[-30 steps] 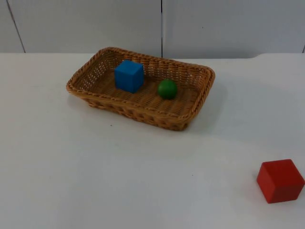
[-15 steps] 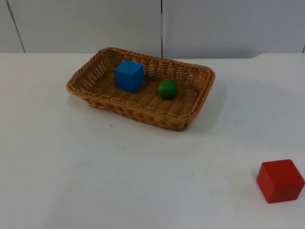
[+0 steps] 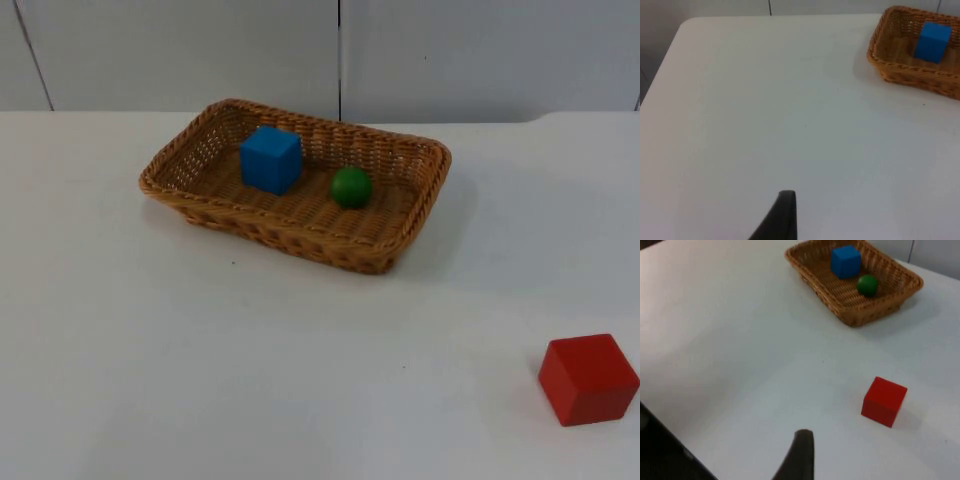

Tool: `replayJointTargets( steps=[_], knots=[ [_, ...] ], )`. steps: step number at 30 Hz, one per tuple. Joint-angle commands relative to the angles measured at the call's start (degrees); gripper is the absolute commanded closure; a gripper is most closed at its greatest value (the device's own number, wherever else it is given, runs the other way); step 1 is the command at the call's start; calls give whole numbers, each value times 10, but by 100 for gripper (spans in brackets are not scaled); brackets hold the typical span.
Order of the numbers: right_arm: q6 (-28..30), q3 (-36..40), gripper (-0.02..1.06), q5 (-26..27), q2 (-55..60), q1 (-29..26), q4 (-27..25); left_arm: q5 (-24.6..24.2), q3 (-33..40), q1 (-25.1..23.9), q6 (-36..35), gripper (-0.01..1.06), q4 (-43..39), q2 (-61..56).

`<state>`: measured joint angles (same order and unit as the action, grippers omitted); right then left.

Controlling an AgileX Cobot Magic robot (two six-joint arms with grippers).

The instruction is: Place all geometric objects except the red cube into the basket.

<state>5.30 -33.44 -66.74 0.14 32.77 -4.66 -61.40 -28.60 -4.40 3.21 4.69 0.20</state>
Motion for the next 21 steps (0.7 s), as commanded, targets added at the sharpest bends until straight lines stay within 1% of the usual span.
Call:
replayJointTargets(
  steps=[1, 3, 6, 8, 18, 20, 21],
  knots=[
    [-19, 21, 26, 8, -1, -1, 22, -2, 3, -3, -7, 7, -3, -2],
    [-20, 19, 26, 15, -1, -1, 22, -2, 3, -3, -5, 7, -3, -2],
    [-24, 41, 26, 50, -1, -1, 25, -2, 3, -3, -5, 7, -3, -2],
    [-33, 39, 26, 49, -1, -2, 32, -2, 3, -3, -5, 7, -3, -2],
    [-32, 39, 26, 49, -1, -2, 33, -2, 3, -3, -5, 7, -3, -2],
    [-32, 39, 25, 49, -1, -2, 33, -2, 3, -3, -5, 7, -3, -2],
    [-32, 39, 21, 49, -1, -2, 34, -2, 3, -3, -5, 6, -3, -2]
  ],
)
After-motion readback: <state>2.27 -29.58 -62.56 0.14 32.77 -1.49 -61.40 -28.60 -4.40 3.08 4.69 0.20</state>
